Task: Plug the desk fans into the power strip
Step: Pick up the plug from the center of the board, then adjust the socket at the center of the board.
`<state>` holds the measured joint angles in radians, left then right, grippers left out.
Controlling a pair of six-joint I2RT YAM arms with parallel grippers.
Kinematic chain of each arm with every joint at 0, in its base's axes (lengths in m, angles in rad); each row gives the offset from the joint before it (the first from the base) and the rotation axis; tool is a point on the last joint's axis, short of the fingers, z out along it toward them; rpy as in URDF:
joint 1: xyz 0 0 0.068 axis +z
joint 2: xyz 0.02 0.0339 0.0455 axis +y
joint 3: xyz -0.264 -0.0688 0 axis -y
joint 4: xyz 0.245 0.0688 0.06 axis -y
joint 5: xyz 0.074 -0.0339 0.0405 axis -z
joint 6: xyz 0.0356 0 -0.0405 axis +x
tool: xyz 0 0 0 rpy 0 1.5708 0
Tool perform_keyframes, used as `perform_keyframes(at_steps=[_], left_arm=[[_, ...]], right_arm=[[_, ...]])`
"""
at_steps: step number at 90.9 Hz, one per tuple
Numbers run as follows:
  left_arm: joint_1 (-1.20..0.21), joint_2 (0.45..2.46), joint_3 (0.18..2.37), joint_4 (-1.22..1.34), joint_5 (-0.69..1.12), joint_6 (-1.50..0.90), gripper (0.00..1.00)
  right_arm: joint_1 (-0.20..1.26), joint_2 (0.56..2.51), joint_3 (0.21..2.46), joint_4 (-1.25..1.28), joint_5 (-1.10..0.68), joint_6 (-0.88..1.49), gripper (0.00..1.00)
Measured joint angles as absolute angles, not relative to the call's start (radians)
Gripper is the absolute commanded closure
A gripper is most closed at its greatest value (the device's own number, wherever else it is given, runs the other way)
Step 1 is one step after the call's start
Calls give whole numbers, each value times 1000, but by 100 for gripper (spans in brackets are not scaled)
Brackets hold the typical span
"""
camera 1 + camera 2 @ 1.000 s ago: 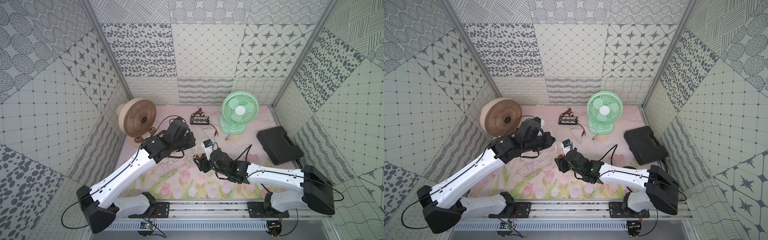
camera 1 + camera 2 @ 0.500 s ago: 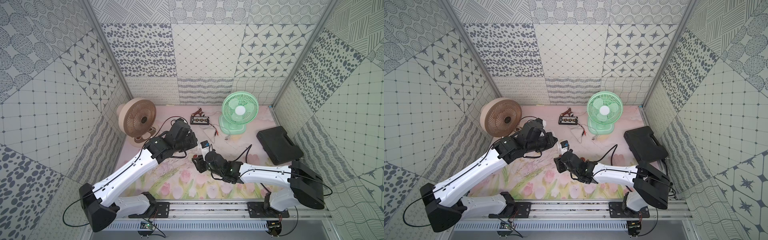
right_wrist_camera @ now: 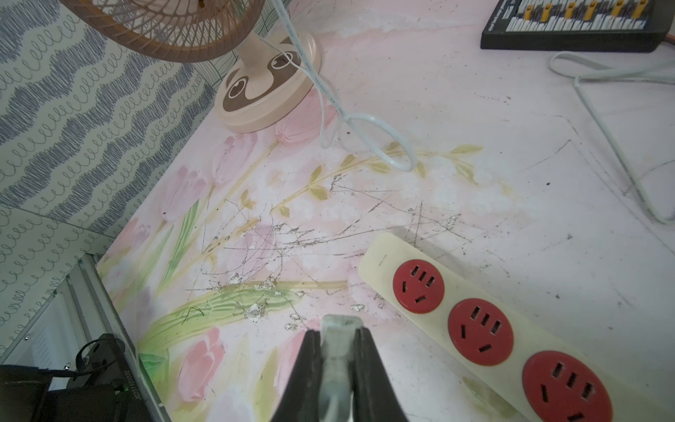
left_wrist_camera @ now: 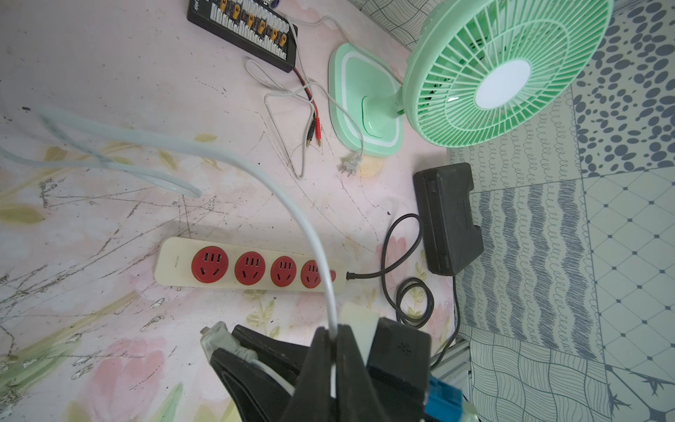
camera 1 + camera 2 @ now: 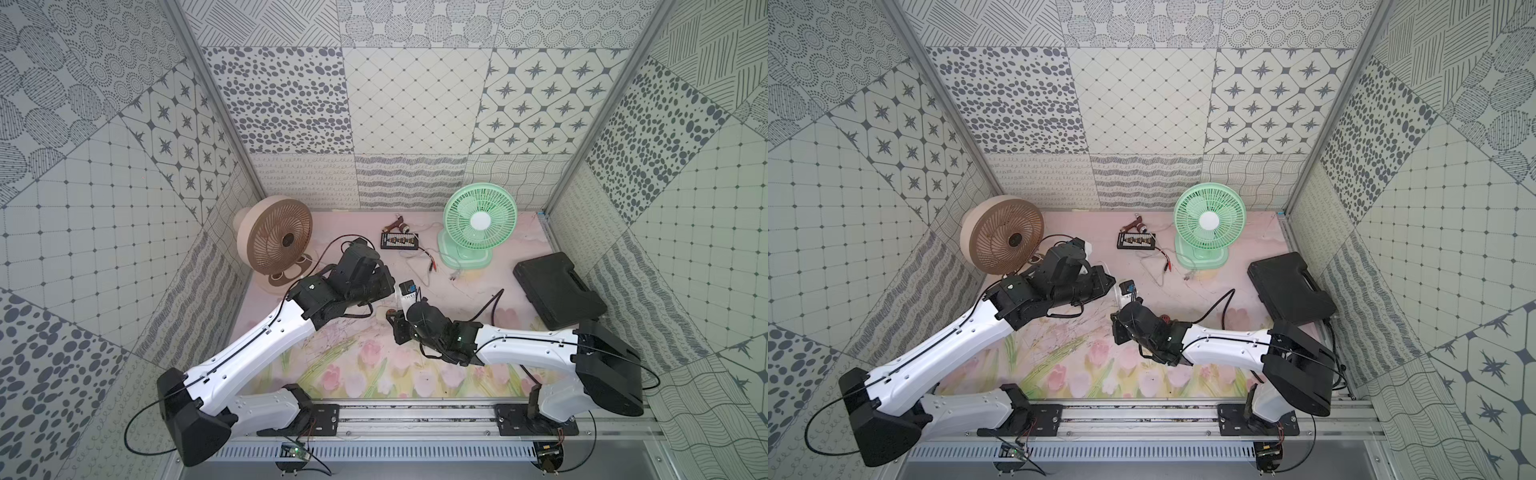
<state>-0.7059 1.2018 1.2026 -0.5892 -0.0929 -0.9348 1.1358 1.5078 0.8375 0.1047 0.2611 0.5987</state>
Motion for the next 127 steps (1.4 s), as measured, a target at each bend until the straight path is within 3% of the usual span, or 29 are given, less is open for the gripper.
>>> perform_keyframes(at_steps=[5, 12, 30, 51, 68, 93, 127], left_arm=[[-706, 1200, 1203, -589, -91, -936, 37], [-706, 1190, 1203, -590, -85, -932, 26], [-706, 1130, 1167, -596, -95, -914, 14], [-706, 1056, 1030, -617, -130, -907, 11], [-706, 1066, 905, -599, -125, -913, 10], [-706, 1206, 759, -463, -52, -960, 9], [-677, 1485, 746, -206, 39, -1030, 10]], right_arm=[[1128, 1504, 837, 101, 253, 599, 100], [1112, 1482, 828, 96, 233, 596, 100], [973, 1384, 812, 43, 133, 578, 100], [754, 1348, 844, -36, -19, 529, 100], [662, 1374, 937, -79, -122, 479, 100], [613, 1472, 969, -96, -216, 388, 100], [611, 1474, 933, -117, -237, 297, 100]])
